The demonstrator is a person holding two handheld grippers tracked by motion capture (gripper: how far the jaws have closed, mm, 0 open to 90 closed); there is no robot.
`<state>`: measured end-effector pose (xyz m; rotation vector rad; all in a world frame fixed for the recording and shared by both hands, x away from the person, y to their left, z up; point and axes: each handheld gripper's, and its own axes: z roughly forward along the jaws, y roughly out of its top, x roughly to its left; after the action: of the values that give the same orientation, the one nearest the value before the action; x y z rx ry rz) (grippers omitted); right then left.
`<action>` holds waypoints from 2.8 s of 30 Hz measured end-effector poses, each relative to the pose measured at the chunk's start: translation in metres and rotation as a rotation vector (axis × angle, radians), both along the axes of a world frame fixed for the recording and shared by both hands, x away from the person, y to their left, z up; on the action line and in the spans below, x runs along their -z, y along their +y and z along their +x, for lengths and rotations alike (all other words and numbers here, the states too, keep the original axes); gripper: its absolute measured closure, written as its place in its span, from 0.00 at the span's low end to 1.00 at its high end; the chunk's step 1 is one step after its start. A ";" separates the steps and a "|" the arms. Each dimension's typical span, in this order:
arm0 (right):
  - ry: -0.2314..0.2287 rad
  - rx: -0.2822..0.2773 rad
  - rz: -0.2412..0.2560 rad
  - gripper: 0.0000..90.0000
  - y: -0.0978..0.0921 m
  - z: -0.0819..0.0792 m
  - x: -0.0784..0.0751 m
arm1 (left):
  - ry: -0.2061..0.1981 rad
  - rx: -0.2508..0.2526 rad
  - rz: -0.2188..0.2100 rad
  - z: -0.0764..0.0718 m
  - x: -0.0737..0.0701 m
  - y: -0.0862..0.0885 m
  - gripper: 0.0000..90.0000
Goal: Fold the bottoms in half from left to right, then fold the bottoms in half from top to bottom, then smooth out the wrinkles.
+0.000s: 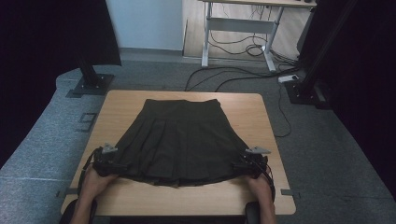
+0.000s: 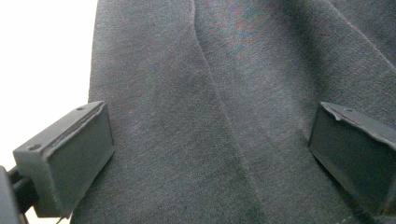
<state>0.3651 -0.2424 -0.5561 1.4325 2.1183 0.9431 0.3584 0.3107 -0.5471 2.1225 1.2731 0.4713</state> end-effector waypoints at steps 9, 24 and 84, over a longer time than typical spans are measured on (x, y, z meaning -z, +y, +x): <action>0.014 -0.003 0.005 0.00 -0.001 0.001 -0.001 | 0.008 0.007 0.000 0.000 -0.001 0.000 0.00; -0.024 0.007 -0.028 0.08 0.005 -0.010 -0.036 | -0.044 0.072 -0.071 0.023 -0.040 0.000 0.00; 0.095 -0.074 -0.057 0.11 -0.010 0.069 -0.015 | 0.191 0.283 0.006 -0.031 -0.015 -0.102 0.00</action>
<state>0.4336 -0.2519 -0.5416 1.4055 2.2620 0.8498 0.3272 0.2089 -0.5318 2.3502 1.0458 0.1543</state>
